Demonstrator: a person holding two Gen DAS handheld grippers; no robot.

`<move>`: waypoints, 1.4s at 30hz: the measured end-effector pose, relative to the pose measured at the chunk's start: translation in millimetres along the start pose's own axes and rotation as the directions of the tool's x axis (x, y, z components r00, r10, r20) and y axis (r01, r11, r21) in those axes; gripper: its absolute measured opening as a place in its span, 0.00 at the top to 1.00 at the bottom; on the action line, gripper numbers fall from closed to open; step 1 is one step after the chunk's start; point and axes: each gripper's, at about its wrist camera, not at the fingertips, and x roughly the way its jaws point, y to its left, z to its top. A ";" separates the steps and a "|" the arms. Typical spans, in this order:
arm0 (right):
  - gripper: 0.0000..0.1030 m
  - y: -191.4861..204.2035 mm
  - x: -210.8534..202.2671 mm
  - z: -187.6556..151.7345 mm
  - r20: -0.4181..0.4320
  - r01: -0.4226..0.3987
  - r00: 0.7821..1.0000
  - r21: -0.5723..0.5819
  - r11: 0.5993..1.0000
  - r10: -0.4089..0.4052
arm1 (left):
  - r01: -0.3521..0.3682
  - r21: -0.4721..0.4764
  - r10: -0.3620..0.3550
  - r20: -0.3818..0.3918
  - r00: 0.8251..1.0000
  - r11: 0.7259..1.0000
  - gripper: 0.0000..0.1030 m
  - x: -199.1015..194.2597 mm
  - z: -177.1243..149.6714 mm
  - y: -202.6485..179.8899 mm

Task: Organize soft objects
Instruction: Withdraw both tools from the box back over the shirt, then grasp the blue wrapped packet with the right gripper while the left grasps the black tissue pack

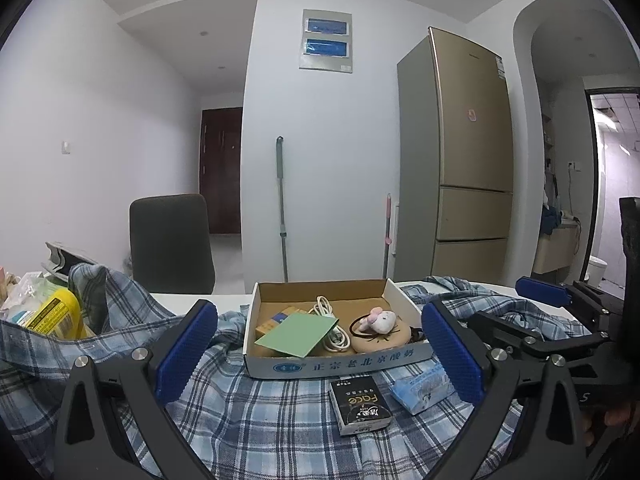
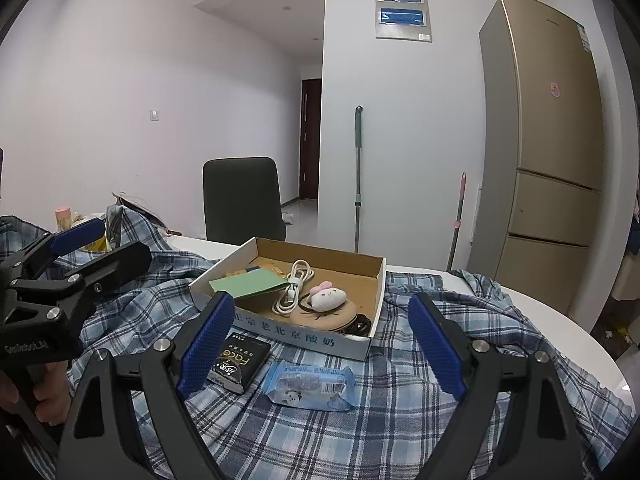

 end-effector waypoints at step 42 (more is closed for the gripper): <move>0.00 -1.4 116.7 -31.2 -0.591 -0.007 0.806 0.042 0.999 0.030 | -0.106 -0.100 0.073 -0.292 0.954 0.989 0.00 49.0 -15.2 21.9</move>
